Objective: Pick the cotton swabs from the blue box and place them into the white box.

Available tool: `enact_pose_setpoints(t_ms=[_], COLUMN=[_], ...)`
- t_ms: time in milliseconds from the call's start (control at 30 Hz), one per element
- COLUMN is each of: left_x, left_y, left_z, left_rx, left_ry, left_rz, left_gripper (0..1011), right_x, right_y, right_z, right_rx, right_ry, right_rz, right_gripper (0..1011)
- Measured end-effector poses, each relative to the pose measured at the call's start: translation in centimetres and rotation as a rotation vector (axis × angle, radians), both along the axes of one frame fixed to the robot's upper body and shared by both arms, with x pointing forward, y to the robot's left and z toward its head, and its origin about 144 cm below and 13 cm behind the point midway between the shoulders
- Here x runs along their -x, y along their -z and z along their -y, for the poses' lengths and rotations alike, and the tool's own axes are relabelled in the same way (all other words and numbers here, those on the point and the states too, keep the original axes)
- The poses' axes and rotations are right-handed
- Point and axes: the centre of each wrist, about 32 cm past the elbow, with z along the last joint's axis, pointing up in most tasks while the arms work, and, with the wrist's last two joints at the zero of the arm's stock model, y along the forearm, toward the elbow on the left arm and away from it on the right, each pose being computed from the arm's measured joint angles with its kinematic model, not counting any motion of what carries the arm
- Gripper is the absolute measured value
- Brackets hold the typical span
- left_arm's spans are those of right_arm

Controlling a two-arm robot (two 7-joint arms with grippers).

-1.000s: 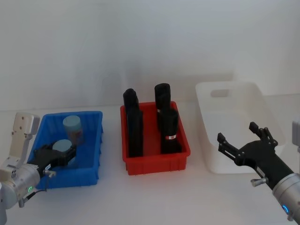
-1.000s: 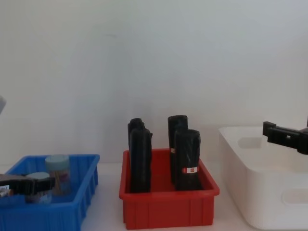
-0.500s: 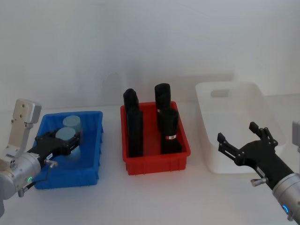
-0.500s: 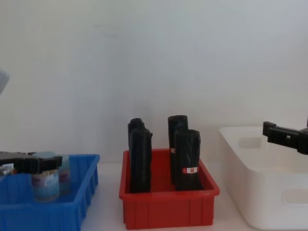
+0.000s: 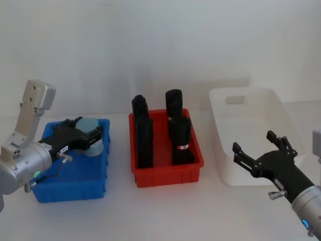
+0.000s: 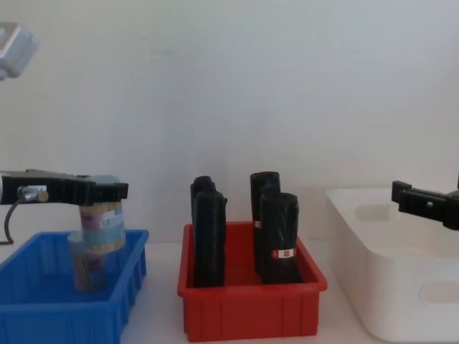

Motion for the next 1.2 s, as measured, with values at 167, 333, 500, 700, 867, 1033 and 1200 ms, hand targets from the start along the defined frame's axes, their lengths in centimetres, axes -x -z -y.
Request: enact_pose_setpoints(t_ms=[167,333,500,700,867,1033,1200], left_x=[0.1,0.2,0.2,0.2,0.0,-0.1,-0.2], left_y=[-2.0,-3.5,-4.5,-5.5,-6.1,-6.6,-6.9], left_z=[0.9,1.7,2.4,3.1,3.5,4.0,4.2], left_rx=[0.001,0.004,0.010,0.024,0.036,0.051,0.058], left_ry=[0.071,0.139,0.195,0.265,0.315,0.363,0.389], left_rz=[0.012,0.016,0.016,0.018,0.020,0.023,0.025], left_gripper=[671,671,671,671,671,671,671], right_x=[0.0,0.0,0.0,0.0,0.0,0.0,0.0], right_y=[0.0,0.0,0.0,0.0,0.0,0.0,0.0], right_z=[0.0,0.0,0.0,0.0,0.0,0.0,0.0], right_rx=[0.000,0.000,0.000,0.000,0.000,0.000,0.000], right_ry=[0.000,0.000,0.000,0.000,0.000,0.000,0.000], right_rz=[0.000,0.000,0.000,0.000,0.000,0.000,0.000], right_gripper=[1002,1001,1002,1002,1002,1002,1002])
